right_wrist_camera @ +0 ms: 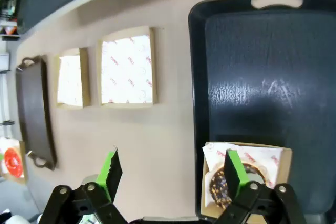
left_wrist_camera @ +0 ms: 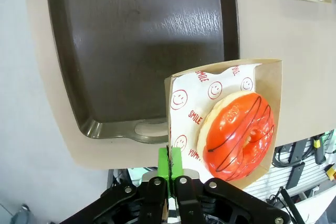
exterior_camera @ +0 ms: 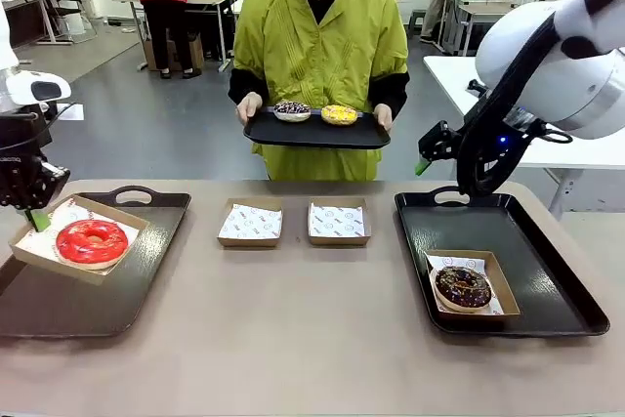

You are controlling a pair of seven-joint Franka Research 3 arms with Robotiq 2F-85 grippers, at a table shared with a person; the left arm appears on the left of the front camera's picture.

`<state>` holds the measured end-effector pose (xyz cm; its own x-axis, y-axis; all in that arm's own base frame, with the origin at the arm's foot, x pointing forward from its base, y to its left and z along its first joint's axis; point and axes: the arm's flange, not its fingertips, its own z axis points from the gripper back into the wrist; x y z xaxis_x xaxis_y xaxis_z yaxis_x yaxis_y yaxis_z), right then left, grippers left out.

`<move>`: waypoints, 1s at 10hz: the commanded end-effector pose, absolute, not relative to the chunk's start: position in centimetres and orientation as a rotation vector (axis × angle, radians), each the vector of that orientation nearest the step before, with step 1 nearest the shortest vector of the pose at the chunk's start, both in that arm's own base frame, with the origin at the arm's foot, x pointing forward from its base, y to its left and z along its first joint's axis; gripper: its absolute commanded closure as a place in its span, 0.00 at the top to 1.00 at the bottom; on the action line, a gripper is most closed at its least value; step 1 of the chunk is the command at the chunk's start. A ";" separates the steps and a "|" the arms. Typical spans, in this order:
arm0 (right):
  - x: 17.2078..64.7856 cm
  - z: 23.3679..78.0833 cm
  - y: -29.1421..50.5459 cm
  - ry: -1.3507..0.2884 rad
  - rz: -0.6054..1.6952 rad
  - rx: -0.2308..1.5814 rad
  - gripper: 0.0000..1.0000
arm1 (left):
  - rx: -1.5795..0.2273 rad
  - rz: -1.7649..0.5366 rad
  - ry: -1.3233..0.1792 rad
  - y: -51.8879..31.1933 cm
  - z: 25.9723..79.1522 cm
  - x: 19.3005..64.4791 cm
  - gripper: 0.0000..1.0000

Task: Individually package the donuts and arrange them on the tray.
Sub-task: Place the picked Paper togo box on the Handle tray while simultaneously picking up another Paper togo box from the table with the other hand.

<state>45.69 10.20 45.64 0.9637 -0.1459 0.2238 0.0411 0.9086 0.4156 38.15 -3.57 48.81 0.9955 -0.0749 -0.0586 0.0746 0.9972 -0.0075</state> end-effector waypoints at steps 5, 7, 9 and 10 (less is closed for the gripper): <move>45.3 46.7 9.8 -0.262 -0.103 0.440 1.00 | -0.020 -0.073 0.066 -3.8 48.9 37.9 0.01; 46.3 46.9 11.1 -0.301 -0.147 0.369 1.00 | -0.010 -0.076 0.065 -3.7 48.7 38.1 0.01; 49.5 46.4 16.5 -0.286 -0.158 0.220 1.00 | 0.002 0.020 0.036 -0.8 47.6 38.4 0.01; 51.0 45.8 18.7 -0.266 -0.152 0.173 1.00 | -0.024 0.044 0.033 0.9 46.7 38.0 0.01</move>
<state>48.09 16.27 45.74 0.9498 -0.1557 0.2712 0.0794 0.9589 0.2724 38.31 -0.88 47.87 0.9983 -0.0012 -0.0577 -0.0001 0.9998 -0.0222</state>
